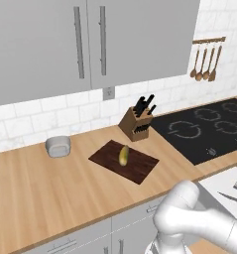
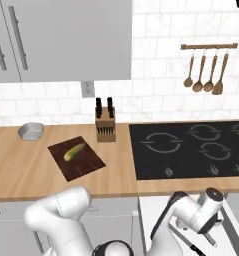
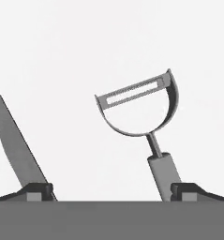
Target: Place the appropriate cutting tool for cutting the cucumber skin on the cutting board.
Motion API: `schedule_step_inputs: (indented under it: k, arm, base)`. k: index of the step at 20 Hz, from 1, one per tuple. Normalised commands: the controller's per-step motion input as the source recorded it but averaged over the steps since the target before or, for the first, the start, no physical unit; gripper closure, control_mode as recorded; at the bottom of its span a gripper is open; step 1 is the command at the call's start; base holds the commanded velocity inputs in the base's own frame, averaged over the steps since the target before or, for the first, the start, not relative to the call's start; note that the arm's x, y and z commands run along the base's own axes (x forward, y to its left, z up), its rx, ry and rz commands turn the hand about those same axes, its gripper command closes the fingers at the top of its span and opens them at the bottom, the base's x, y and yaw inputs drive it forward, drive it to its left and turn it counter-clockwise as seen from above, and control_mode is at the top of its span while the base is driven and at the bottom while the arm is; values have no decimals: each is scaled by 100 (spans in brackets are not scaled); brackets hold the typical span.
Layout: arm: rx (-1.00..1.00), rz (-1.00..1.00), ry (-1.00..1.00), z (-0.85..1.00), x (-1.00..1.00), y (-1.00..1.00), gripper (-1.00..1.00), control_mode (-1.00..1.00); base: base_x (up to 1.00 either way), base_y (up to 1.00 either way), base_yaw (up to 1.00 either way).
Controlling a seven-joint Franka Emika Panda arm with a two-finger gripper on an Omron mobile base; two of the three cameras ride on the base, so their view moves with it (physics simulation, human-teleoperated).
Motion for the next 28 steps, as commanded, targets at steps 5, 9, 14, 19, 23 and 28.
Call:
schedule_step_inputs:
  k: [5,9,14,19,23,28]
  arm:
    - [-2,20,21,-12,27,-25,-100,-100]
    - [2,18,9,0,1,-61,-100,-100]
    - [2,13,2,0,2,-44,-100,-100]
    - [5,12,7,-17,16,-33,-100,-100]
    - [5,11,11,-61,-1,-31,-100,-100]
    - [12,5,3,-98,-46,-11,-100,-100]
  base:
    - [0,0,0]
    - [0,0,0]
    - [0,0,0]
    - [0,0,0]
    - [0,0,0]
    - [0,0,0]
